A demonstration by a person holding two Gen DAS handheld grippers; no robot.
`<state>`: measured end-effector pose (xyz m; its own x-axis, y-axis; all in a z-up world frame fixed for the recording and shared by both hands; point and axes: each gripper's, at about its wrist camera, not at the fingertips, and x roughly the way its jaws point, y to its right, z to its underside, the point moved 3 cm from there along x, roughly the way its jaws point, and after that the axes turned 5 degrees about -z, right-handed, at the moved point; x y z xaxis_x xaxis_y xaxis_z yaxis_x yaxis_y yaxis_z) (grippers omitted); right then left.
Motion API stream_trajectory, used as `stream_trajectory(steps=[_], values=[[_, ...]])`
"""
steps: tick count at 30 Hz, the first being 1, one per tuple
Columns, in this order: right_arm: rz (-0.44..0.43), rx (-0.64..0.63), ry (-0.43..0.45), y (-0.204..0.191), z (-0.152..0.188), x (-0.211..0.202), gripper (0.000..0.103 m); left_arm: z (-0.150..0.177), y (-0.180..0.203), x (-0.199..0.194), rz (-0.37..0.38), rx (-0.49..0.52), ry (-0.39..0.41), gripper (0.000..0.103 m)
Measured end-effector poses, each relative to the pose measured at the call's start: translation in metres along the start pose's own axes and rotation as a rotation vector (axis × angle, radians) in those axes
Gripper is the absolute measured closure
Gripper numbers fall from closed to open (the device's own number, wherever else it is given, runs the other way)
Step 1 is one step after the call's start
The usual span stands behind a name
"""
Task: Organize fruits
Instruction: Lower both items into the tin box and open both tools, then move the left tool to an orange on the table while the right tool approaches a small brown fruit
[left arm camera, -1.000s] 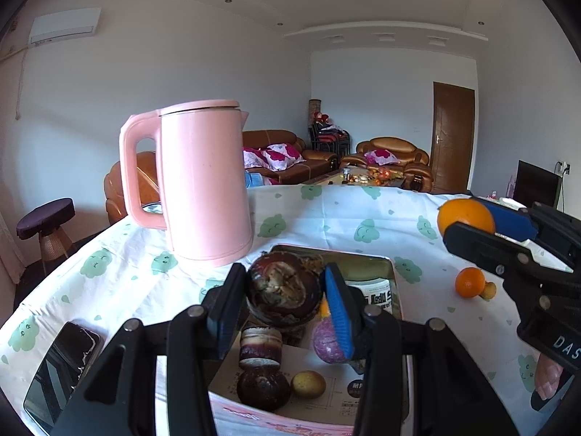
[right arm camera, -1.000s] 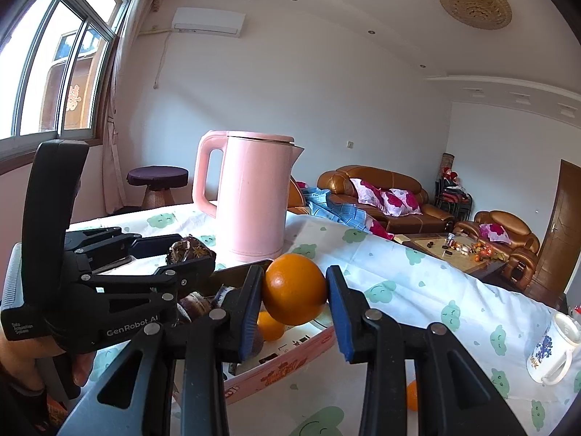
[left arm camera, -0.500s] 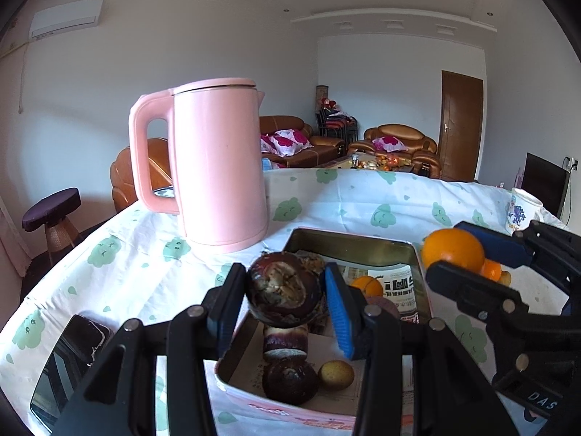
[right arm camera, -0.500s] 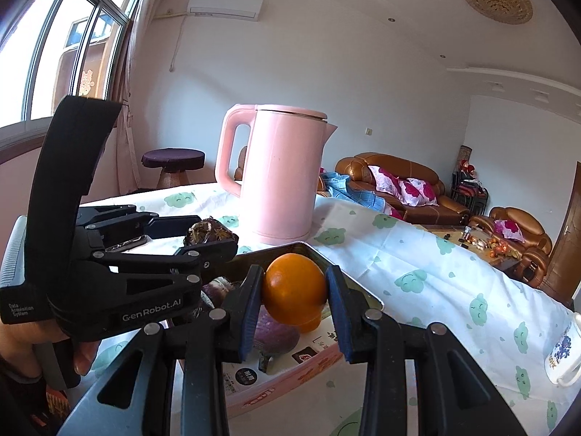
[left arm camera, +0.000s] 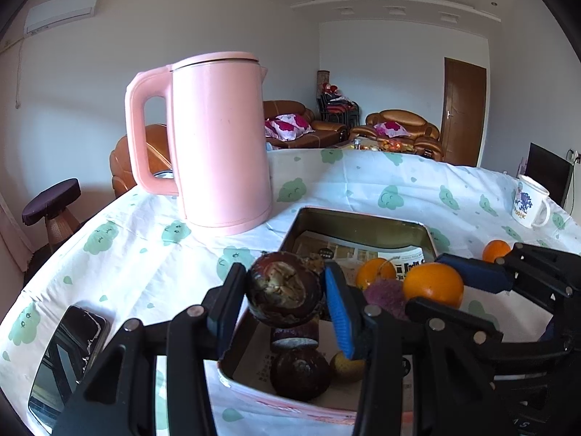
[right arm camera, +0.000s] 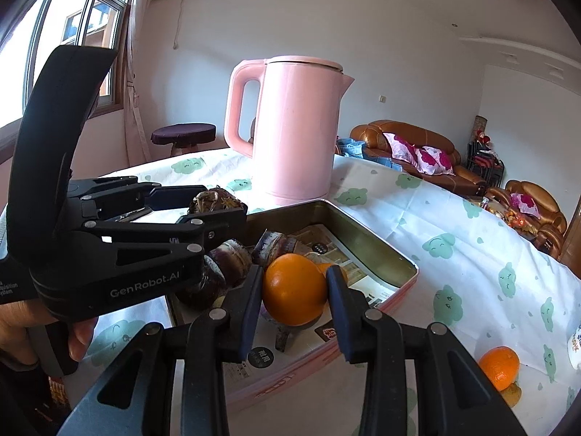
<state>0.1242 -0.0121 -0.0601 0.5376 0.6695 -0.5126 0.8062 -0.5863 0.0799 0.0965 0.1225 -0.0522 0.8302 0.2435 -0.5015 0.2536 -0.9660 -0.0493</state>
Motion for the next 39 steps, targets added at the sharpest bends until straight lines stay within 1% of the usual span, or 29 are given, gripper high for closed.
stream_trajectory(steps=[8, 13, 15, 16, 18, 20, 21, 23, 24, 28, 31, 33, 36, 39], values=[[-0.027, 0.0, -0.042, -0.004, 0.003, 0.006, 0.065, 0.002, -0.001, 0.002, 0.002, 0.001, -0.012, 0.057], [-0.051, 0.003, -0.065, -0.005, 0.005, 0.01, 0.064, 0.002, -0.001, -0.001, -0.011, -0.004, 0.0, 0.055], [-0.045, 0.001, -0.062, -0.005, 0.005, 0.009, 0.064, 0.002, -0.001, -0.005, -0.011, -0.004, 0.01, 0.044], [-0.045, 0.004, -0.057, -0.004, 0.005, 0.008, 0.064, 0.001, 0.0, -0.006, -0.015, -0.003, 0.017, 0.041], [-0.034, 0.009, -0.048, -0.002, 0.006, 0.004, 0.064, -0.002, 0.0, -0.012, -0.02, -0.012, 0.036, 0.024], [-0.016, 0.007, -0.036, 0.002, 0.006, -0.003, 0.064, -0.005, 0.0, -0.019, -0.021, -0.025, 0.059, 0.015], [0.0, 0.004, -0.027, 0.006, 0.007, -0.009, 0.064, -0.007, 0.002, -0.023, -0.018, -0.024, 0.069, 0.015], [0.045, -0.001, -0.012, 0.018, 0.008, -0.022, 0.064, -0.012, 0.008, -0.03, -0.011, -0.019, 0.088, 0.014], [0.071, 0.001, -0.006, 0.026, 0.009, -0.031, 0.064, -0.015, 0.013, -0.033, -0.001, -0.016, 0.096, 0.012], [0.167, 0.059, -0.003, 0.072, 0.022, -0.061, 0.064, -0.024, 0.042, -0.041, 0.06, 0.017, 0.111, 0.007], [0.248, 0.115, -0.029, 0.111, 0.038, -0.078, 0.063, -0.028, 0.072, -0.041, 0.12, 0.058, 0.099, 0.007], [0.286, 0.155, -0.057, 0.136, 0.05, -0.086, 0.063, -0.031, 0.093, -0.036, 0.178, 0.076, 0.071, 0.006], [0.313, 0.215, -0.099, 0.162, 0.064, -0.09, 0.063, -0.035, 0.124, -0.026, 0.242, 0.097, 0.029, 0.006], [0.306, 0.251, -0.138, 0.174, 0.074, -0.089, 0.063, -0.037, 0.151, -0.015, 0.252, 0.134, 0.006, 0.006]])
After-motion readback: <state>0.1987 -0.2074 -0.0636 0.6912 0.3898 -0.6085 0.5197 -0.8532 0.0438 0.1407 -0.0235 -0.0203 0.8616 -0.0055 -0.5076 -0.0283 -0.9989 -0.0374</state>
